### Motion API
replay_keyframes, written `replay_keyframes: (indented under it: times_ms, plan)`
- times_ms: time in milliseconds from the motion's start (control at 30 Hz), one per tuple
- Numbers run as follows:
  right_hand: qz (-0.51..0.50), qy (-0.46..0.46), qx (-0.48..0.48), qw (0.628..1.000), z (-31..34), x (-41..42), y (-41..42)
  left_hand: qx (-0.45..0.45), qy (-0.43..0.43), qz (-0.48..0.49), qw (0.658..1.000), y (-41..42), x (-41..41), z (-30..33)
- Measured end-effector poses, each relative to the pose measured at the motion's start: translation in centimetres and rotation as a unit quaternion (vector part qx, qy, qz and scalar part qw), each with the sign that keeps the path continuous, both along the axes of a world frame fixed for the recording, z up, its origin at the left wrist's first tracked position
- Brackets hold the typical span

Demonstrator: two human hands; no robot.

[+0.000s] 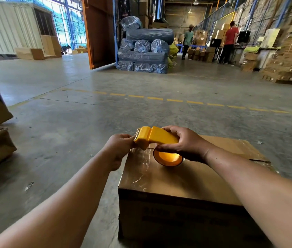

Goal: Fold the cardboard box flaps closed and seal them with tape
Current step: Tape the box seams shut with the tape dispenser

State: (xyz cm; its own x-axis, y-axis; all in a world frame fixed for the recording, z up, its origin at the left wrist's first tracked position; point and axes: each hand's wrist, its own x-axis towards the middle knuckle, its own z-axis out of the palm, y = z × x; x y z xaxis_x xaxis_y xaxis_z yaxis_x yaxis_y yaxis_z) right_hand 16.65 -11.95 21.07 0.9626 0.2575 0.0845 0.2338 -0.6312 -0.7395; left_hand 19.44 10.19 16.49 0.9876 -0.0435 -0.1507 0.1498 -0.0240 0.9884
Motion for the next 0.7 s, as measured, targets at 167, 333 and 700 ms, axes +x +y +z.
replay_keyframes:
  times_ms: [167, 333, 700]
  plan:
    - [0.016, -0.021, -0.069, 0.997, 0.7, 1.1, 0.3, 0.041, 0.007, 0.021, 0.999, 0.2, 1.4, 0.4]
    - [0.023, -0.025, -0.116, 0.993, 1.0, 2.5, 0.4, 0.073, 0.011, 0.035, 0.997, 0.5, 2.2, 0.1]
    - [0.028, -0.019, -0.11, 0.993, 1.9, 4.2, 0.3, 0.129, -0.03, -0.004, 0.991, 0.7, 2.6, 0.3]
